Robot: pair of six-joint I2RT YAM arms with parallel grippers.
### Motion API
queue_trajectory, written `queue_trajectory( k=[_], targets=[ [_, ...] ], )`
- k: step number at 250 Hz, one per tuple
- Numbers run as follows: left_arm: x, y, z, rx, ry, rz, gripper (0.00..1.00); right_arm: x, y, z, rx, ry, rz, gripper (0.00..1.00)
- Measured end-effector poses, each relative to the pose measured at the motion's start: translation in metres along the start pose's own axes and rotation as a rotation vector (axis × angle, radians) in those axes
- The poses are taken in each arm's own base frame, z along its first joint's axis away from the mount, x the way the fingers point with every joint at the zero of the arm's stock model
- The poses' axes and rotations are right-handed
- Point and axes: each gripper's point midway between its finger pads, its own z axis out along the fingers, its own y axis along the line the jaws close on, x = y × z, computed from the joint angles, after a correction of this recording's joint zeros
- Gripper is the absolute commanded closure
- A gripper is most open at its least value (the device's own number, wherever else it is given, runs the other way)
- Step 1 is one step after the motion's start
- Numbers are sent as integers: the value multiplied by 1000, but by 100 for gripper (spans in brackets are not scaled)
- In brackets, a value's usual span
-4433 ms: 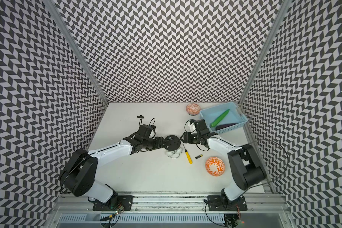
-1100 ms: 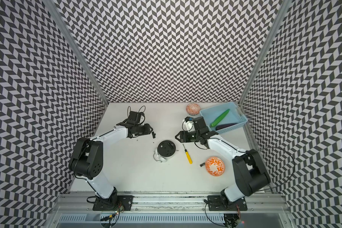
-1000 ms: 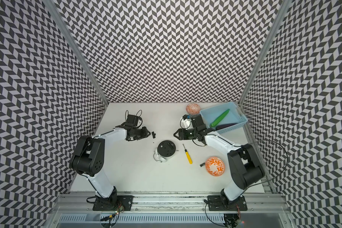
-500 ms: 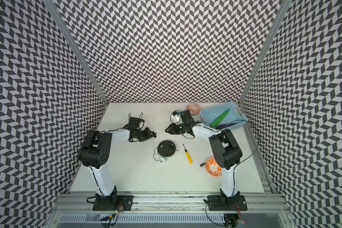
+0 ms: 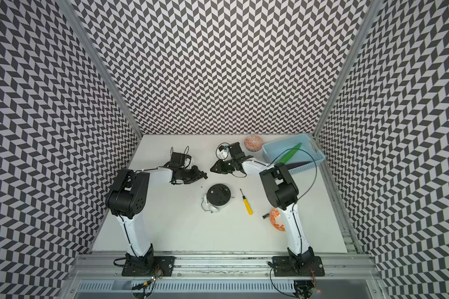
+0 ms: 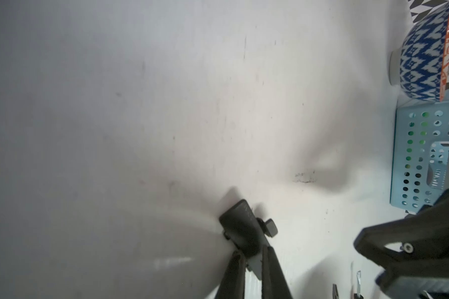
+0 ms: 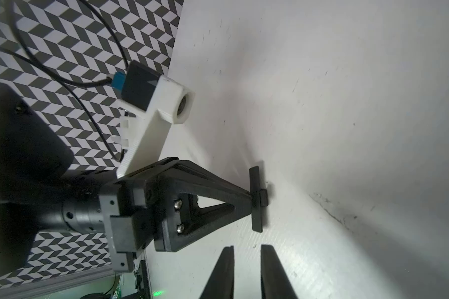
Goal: Remove the battery from the alarm
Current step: Pick up the cover from the center of the board.
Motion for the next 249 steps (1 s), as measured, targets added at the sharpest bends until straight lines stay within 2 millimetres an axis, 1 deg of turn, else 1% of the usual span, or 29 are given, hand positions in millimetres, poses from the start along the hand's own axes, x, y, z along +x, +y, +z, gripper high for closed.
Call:
queue_trajectory(
  k=[31,46,64,91,120,143,152,168,209,226,249],
  targets=[
    [-9,-4,9,1,-5,15,86,1,-5,5,4,4,9,78],
    [-10,-10,13,8,-5,27,87,4,-7,5,6,6,19,79],
    [-7,-17,18,14,2,42,87,6,-10,6,13,8,36,79],
    [1,-26,22,24,15,59,87,9,-20,4,28,1,78,79],
    [4,-30,24,27,21,64,87,13,-31,2,45,-1,131,79],
    [5,-30,24,27,22,65,87,12,-35,2,47,-5,147,78],
    [5,-29,25,26,22,64,86,11,-37,2,47,-7,150,78],
    [3,-29,25,25,19,62,82,7,-40,4,46,-14,151,76],
    [-2,-26,23,25,3,44,81,-7,-41,13,28,-29,122,77],
    [-6,-25,24,25,-1,38,83,-12,-41,17,16,-32,109,78],
    [-11,-26,28,28,-4,39,89,-13,-42,21,3,-28,106,79]
  ],
)
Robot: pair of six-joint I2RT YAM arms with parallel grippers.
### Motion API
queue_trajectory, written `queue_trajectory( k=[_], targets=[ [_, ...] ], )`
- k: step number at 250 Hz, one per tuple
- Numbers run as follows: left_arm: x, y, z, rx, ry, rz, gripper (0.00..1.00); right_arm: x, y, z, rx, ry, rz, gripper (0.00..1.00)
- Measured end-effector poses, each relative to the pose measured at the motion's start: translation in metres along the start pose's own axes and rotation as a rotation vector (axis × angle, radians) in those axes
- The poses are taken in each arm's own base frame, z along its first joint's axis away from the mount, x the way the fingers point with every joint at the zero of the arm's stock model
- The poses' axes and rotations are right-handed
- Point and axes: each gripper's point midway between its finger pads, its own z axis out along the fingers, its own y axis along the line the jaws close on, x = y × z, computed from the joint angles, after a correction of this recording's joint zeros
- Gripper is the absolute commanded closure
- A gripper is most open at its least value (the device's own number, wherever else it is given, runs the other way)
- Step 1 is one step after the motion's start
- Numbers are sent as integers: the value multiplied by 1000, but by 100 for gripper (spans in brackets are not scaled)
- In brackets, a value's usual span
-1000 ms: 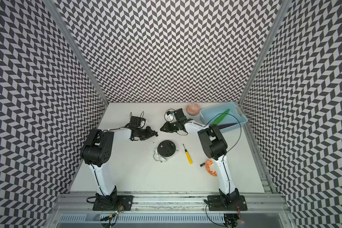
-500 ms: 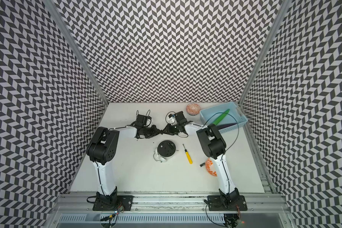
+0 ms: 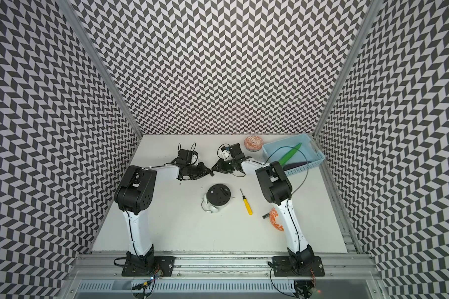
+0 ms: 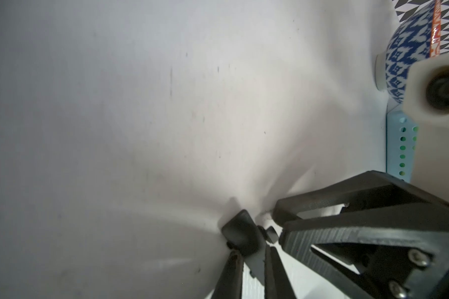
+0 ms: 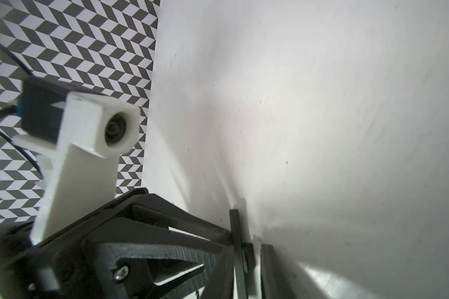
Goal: Remove the battery from the alarm
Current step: Pick up the cover from the center of the board, then move the alarm to the center of the board.
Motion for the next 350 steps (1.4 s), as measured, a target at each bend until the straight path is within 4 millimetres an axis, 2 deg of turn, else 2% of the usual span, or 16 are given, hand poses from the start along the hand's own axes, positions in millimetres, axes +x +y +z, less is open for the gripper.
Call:
queue_trajectory(
  k=[62,114,123,156,182,199,225,246,260,284,301,321,350],
  targets=[
    [-4,0,3,6,-3,-1,90,2,1,0,-10,11,3,84],
    [-3,0,4,6,-3,-2,90,3,0,1,-9,11,11,97],
    [-3,0,4,7,-3,-3,88,3,-1,1,-8,11,17,100],
    [-5,-2,2,14,-10,-8,79,2,0,1,-11,6,14,100],
    [-2,-3,-7,-1,-21,-15,65,-1,-1,-4,-7,-1,15,100],
    [3,-1,-21,-41,-30,-14,55,-2,0,-12,7,-5,14,100],
    [12,-3,-50,-100,-56,9,39,-6,5,-41,35,-29,13,100],
    [21,-15,-76,-133,-91,61,27,-13,14,-80,52,-76,6,100],
    [34,-26,-92,-153,-110,102,23,-18,22,-112,61,-117,-1,100],
    [65,-43,-106,-169,-107,160,24,-21,36,-160,71,-188,-23,100],
    [90,-46,-109,-184,-80,181,29,-16,42,-191,83,-231,-33,100],
    [121,-37,-111,-226,-41,177,40,-1,49,-210,91,-245,-36,100],
    [151,-16,-114,-289,-2,149,49,28,55,-222,96,-229,-33,100]
  ],
)
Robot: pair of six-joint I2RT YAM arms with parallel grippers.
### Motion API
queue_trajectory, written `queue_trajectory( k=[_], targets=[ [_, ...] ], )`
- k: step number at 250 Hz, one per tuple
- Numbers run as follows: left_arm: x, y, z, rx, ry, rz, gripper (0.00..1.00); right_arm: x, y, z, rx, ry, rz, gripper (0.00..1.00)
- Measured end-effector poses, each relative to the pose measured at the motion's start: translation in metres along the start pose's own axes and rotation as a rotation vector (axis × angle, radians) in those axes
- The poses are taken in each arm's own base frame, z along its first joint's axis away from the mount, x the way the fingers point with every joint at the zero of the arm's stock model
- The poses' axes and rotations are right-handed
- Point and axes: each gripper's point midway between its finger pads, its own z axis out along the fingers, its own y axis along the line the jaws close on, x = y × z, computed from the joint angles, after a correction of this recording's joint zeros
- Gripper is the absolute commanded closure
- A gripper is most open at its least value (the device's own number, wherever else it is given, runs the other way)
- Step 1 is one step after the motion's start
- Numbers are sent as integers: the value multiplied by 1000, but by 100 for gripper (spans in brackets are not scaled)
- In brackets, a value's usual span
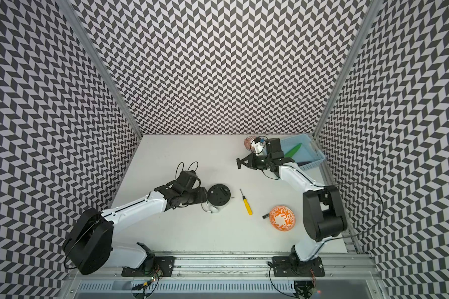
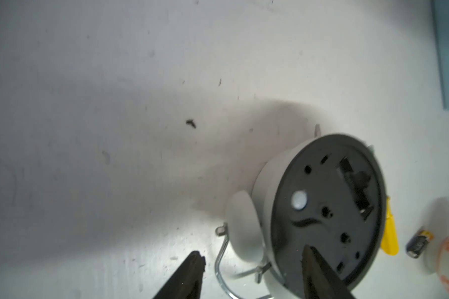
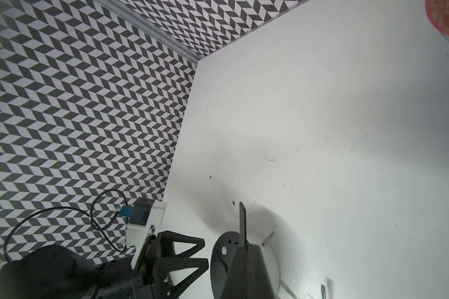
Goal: Remove the battery from the alarm
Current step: Move the alarm to the center of the board.
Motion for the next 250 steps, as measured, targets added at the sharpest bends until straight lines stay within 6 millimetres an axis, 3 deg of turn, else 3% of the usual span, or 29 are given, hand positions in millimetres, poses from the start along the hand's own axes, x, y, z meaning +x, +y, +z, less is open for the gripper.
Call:
queue_trajectory(
  k=[54,76,132,190,216,250],
  targets=[
    [16,4,5,-39,13,-23,50,34,1,-18,16,35,17,100],
    [21,4,6,-52,20,-19,46,39,2,-22,18,38,12,100],
    [28,0,-8,-38,-12,-8,48,42,12,-34,13,26,-12,100],
    [44,20,23,-141,63,11,51,52,9,-36,18,38,-7,100],
    [31,16,29,-156,38,37,51,55,8,-36,21,45,-4,100],
    [16,29,33,-198,22,39,50,58,7,-36,25,56,-9,100]
  ],
)
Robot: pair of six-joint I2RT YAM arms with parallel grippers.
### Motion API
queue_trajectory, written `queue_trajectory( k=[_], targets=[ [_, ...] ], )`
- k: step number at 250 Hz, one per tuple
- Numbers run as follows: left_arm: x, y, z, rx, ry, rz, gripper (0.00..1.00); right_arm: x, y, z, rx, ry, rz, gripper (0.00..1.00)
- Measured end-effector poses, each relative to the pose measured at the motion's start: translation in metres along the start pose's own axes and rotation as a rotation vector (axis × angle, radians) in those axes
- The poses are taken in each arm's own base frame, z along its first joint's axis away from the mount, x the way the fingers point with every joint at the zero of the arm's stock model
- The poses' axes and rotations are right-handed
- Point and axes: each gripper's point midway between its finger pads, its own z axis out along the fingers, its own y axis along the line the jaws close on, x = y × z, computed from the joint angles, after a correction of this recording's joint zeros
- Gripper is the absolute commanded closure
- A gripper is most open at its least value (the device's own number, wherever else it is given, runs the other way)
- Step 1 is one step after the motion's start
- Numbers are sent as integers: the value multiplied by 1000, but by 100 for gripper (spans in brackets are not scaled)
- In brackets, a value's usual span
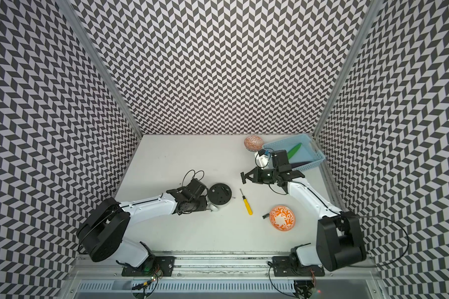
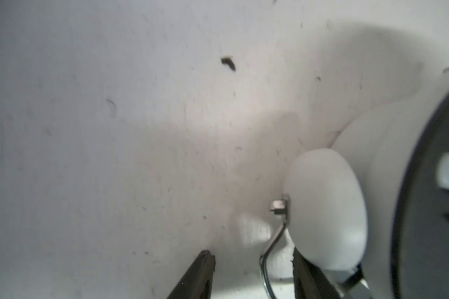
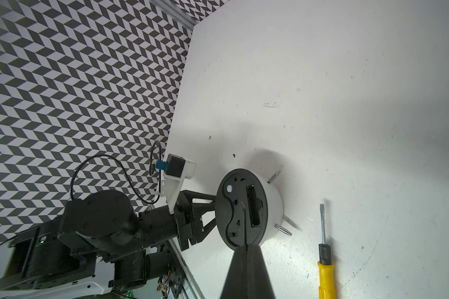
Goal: Remove the battery from the alarm
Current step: Move the alarm to the center of the board, then install the cover on the alarm.
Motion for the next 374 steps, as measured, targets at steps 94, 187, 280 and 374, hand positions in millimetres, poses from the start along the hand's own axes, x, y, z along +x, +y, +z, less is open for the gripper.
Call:
queue_trajectory(
  k=[94,187,280,374],
  targets=[
    [-59,30,18,-76,-29,-11,42,24,17,21,-4,77,-38,100],
    [-72,30,-15,-31,-67,2,29,38,34,61,11,69,69,100],
    [-68,-42,-43,390,-2,34,29,52,29,81,75,14,206,100],
    [-45,-66,-33,530,114,-10,31,53,24,85,92,-2,236,100]
  ],
)
